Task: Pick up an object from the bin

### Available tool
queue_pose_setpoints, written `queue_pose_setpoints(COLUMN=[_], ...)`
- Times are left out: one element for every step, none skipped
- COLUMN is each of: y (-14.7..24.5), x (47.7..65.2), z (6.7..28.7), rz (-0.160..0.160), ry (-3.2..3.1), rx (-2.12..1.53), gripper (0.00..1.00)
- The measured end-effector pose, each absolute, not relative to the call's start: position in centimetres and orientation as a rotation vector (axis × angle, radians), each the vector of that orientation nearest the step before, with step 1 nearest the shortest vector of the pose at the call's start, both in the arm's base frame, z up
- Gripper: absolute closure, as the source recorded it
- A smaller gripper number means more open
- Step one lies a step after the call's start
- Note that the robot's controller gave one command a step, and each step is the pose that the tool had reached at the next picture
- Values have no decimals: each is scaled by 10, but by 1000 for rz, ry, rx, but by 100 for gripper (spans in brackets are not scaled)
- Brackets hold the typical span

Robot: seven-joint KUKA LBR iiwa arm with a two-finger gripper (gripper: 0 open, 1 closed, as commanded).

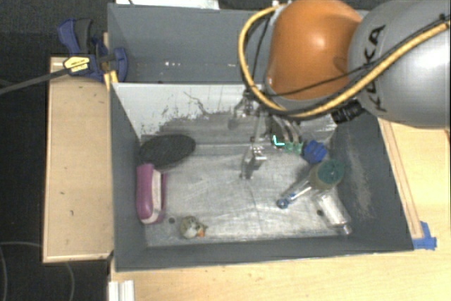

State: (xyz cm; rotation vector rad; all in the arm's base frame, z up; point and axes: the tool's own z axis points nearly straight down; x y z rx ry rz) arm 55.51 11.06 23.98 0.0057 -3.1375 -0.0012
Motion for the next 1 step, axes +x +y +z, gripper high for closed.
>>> queue_pose_setpoints(y=[18], x=[548], z=[176], rz=[5], ry=[-3134], rx=[-149], gripper=[0])
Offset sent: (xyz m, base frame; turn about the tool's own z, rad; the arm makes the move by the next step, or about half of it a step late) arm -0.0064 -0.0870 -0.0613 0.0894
